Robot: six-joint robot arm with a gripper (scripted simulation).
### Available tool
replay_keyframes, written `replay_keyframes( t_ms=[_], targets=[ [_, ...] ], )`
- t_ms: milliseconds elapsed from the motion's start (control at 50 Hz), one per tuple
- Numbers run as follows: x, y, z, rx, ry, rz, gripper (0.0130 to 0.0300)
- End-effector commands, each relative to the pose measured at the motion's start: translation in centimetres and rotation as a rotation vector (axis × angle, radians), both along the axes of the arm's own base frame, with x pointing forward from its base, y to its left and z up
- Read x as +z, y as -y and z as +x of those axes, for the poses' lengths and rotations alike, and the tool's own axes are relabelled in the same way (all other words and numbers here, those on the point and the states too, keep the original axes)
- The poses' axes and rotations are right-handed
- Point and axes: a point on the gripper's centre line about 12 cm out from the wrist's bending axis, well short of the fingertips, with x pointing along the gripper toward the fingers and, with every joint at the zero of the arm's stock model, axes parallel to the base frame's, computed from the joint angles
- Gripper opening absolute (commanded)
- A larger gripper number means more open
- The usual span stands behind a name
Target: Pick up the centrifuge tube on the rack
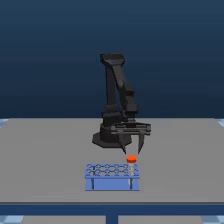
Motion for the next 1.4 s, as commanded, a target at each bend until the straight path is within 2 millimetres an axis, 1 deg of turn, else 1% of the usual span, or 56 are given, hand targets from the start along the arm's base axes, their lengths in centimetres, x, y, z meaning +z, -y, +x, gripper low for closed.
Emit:
replay_keyframes(
  t_ms=[20,400,800,1400],
  targets=[
    [0.0,-0.1,0.1,0.002,0.0,-0.004,0.03],
    [-0.4,0.1,-0.2,0.002,0.002,-0.004,0.03],
    [-1.2,0.0,-0.1,0.002,0.002,-0.004,0.03],
    [-3.4,0.0,-0.1,0.002,0.002,-0.004,0.03]
  ],
)
